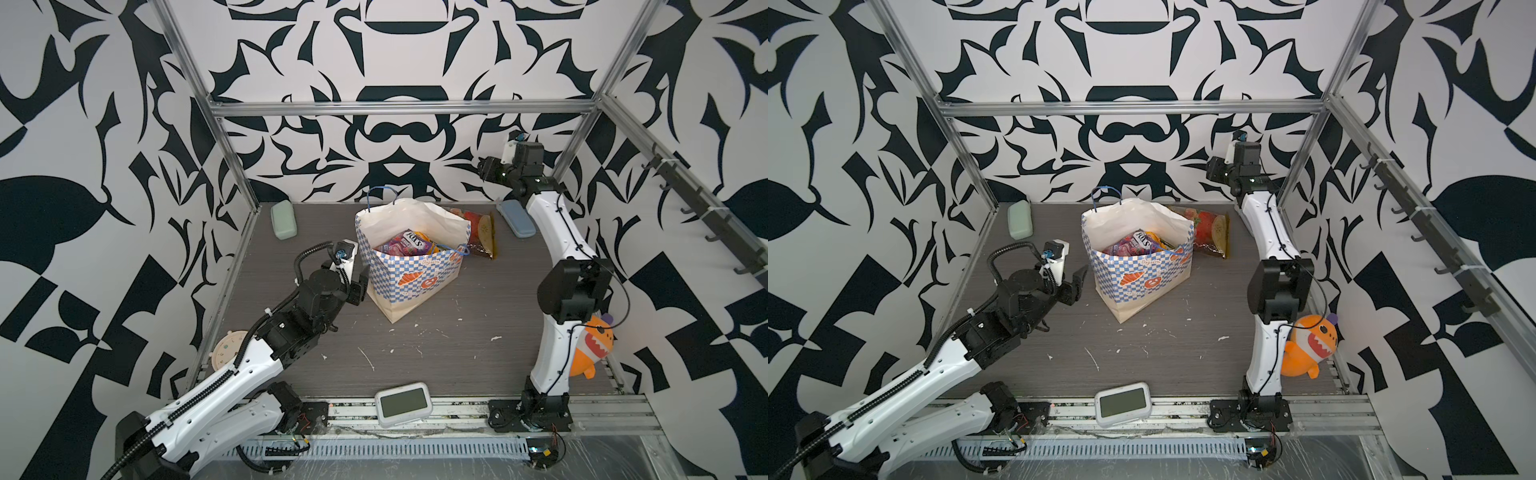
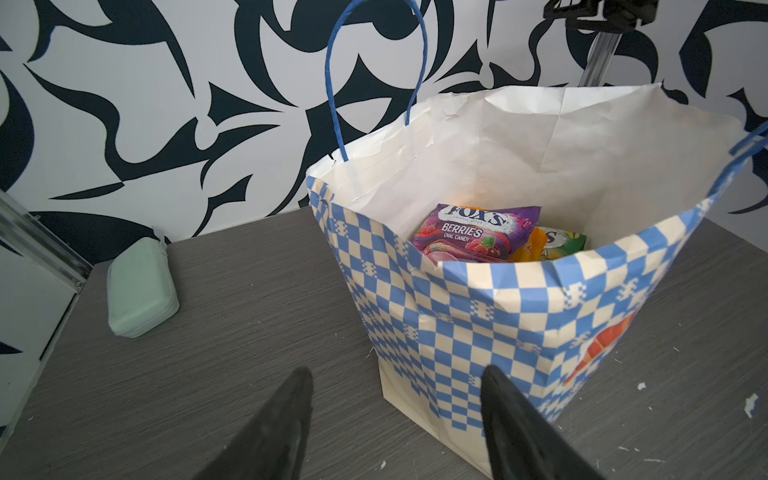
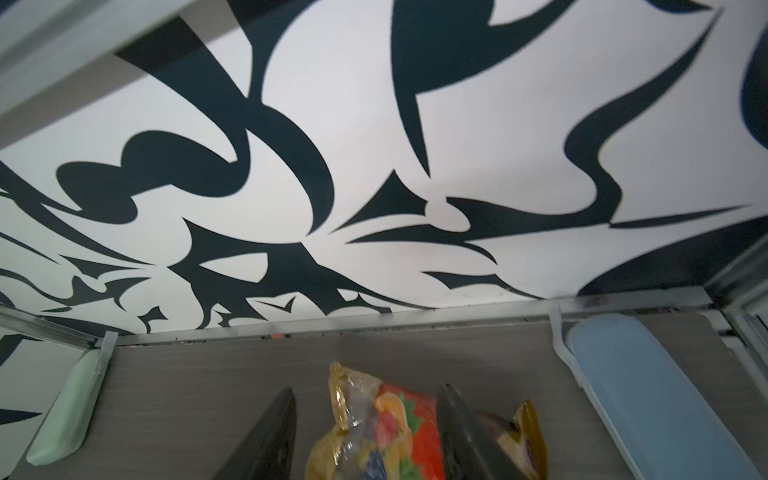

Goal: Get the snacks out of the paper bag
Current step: 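Move the left gripper to the bag rim while the right gripper returns above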

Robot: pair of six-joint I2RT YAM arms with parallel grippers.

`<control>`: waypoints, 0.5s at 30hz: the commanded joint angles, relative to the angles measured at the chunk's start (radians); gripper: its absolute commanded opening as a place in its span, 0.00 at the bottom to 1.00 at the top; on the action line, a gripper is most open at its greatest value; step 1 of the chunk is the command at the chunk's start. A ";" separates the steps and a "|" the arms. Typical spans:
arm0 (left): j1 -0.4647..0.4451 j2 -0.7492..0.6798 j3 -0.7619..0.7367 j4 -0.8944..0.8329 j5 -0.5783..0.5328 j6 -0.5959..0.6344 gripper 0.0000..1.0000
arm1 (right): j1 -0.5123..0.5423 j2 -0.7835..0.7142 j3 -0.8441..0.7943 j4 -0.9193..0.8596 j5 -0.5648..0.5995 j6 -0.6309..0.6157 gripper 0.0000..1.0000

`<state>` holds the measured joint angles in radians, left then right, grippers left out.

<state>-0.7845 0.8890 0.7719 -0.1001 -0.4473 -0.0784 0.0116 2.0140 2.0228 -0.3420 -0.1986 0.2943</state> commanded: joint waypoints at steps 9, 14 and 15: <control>0.003 0.089 0.110 -0.035 0.027 0.019 0.75 | -0.048 -0.356 -0.605 0.127 -0.006 0.076 0.58; 0.081 0.181 0.343 -0.155 0.176 -0.008 0.77 | -0.047 -0.548 -0.652 0.107 -0.088 0.128 0.58; 0.107 0.199 0.390 -0.171 0.241 -0.019 0.79 | -0.047 -0.581 -0.651 0.097 -0.101 0.133 0.58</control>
<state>-0.7273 1.0771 1.0512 -0.2173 -0.3389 -0.0666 -0.0406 1.5776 1.3327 -0.3134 -0.2298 0.3897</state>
